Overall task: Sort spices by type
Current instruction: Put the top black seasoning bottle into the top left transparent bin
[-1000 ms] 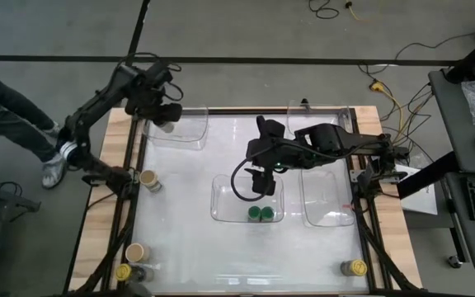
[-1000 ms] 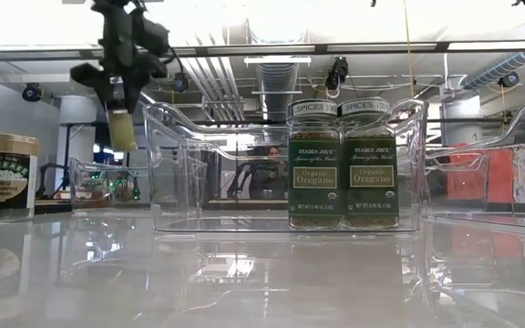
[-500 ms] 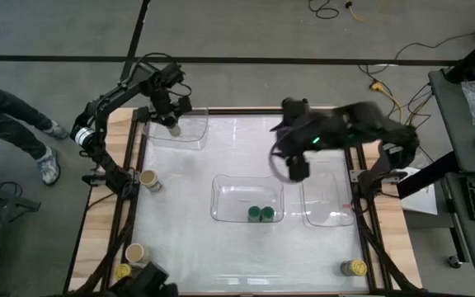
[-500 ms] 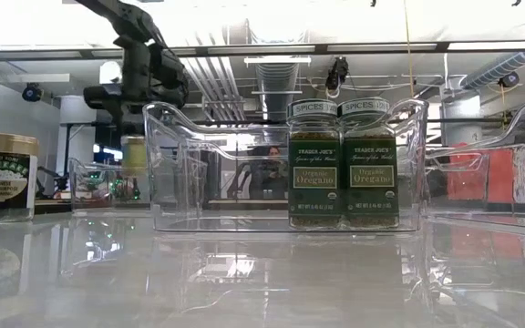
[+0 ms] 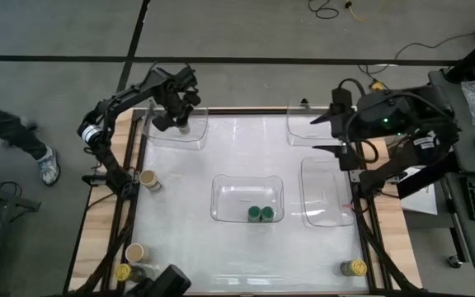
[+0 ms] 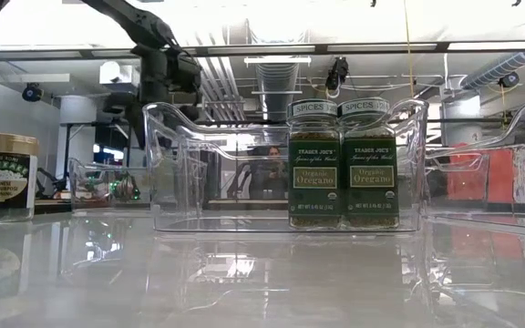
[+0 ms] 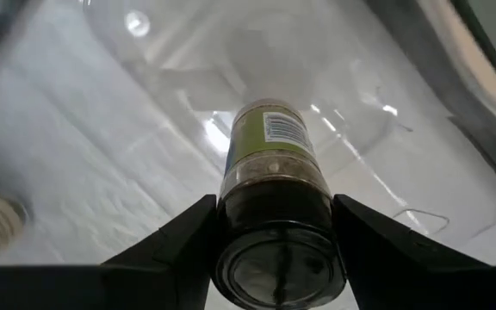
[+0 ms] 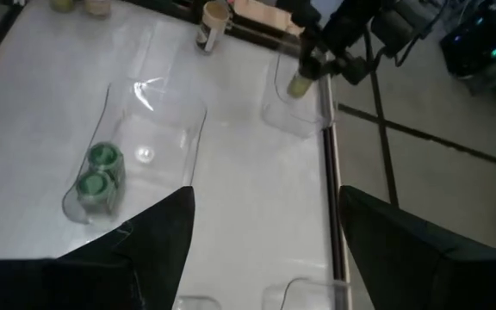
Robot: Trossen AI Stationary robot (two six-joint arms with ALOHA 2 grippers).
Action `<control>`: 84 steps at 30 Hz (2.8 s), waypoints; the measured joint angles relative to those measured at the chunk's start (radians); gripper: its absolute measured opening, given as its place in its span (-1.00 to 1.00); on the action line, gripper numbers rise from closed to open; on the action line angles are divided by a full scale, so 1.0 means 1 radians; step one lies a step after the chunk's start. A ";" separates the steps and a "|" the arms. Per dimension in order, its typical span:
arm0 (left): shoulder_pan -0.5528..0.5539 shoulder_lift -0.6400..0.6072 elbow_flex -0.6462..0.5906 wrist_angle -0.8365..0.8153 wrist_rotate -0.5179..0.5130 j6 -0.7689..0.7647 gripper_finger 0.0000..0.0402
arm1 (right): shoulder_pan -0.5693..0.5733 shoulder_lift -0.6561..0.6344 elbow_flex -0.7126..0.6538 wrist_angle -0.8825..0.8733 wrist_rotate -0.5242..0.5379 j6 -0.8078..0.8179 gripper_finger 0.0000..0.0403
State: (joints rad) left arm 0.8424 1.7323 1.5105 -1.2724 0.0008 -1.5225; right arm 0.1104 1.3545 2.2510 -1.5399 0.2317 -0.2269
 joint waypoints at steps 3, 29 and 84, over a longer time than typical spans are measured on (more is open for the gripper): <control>-0.024 0.016 0.000 0.001 0.007 -0.090 -0.04 | 0.000 -0.043 -0.046 -0.029 0.001 0.025 0.36; -0.050 0.064 -0.105 0.192 0.110 -0.388 -0.03 | 0.000 -0.336 -0.353 -0.032 0.242 0.235 0.43; -0.035 -0.049 -0.052 0.274 0.036 -0.133 0.28 | 0.000 -0.410 -0.424 0.077 0.345 0.174 0.71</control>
State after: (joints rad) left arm 0.8073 1.6836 1.4582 -0.9983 0.0372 -1.6553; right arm 0.1104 0.9441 1.8267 -1.4628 0.5766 -0.0528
